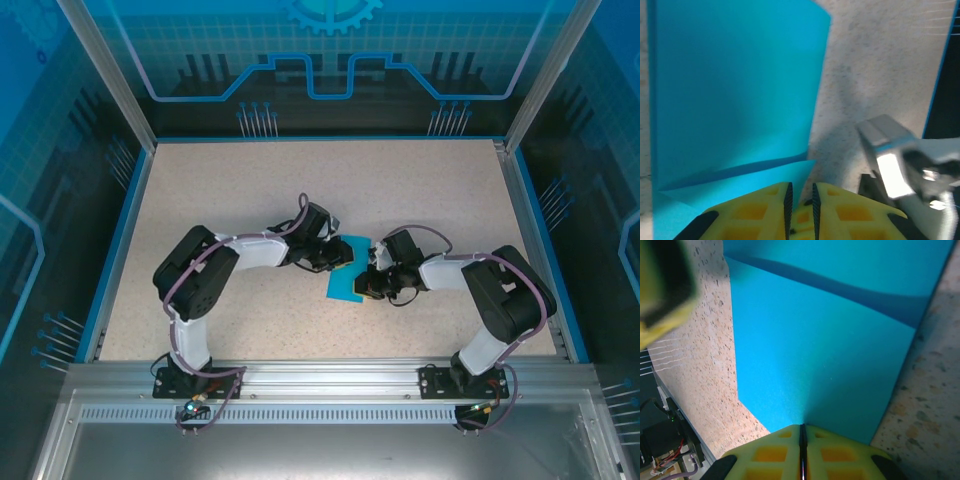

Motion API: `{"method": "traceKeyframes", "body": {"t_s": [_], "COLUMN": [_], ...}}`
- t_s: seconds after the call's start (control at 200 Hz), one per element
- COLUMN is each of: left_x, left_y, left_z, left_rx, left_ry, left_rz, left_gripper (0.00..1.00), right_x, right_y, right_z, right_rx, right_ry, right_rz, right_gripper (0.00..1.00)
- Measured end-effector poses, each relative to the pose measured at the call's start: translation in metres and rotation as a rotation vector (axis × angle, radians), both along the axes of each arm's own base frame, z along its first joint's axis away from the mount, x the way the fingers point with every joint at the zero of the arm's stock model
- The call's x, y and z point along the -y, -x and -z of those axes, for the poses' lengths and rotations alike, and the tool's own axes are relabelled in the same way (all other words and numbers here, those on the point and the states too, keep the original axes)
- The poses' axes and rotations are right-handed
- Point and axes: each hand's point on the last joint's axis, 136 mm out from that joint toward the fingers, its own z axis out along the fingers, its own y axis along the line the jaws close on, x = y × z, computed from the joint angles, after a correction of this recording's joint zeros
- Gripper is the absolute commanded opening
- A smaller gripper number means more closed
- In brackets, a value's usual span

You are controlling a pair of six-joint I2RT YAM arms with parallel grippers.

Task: Fold a paper plane with a square sheet of paper (pick it up from the middle)
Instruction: Fold the triangle a second time at the center of the table.

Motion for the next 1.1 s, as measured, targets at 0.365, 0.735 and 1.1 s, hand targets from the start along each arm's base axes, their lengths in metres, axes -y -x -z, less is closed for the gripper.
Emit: {"method": "traceKeyframes", "body": {"t_s": [0.365, 0.735, 1.1], "left_x": [-0.005, -0.005, -0.006], "left_y": [0.003, 0.003, 0.003], "left_z": [0.025, 0.025, 0.027], "left_rx": [-0.054, -0.054, -0.053], "left_ry": [-0.022, -0.022, -0.029], "left_rz": [-0.022, -0.022, -0.028], "left_gripper": [0.2, 0.19, 0.18], "right_x": [-0.006, -0.014, -0.003], "right_y": [-0.003, -0.018, 0.004], "right_z": [-0.01, -0.003, 0.0], "right_rx": [-0.02, -0.02, -0.026], "right_ry": [0.026, 0.051, 0.053], "right_rz": [-0.016, -0.014, -0.019], "right_gripper": [0.11, 0.12, 0.13]}}
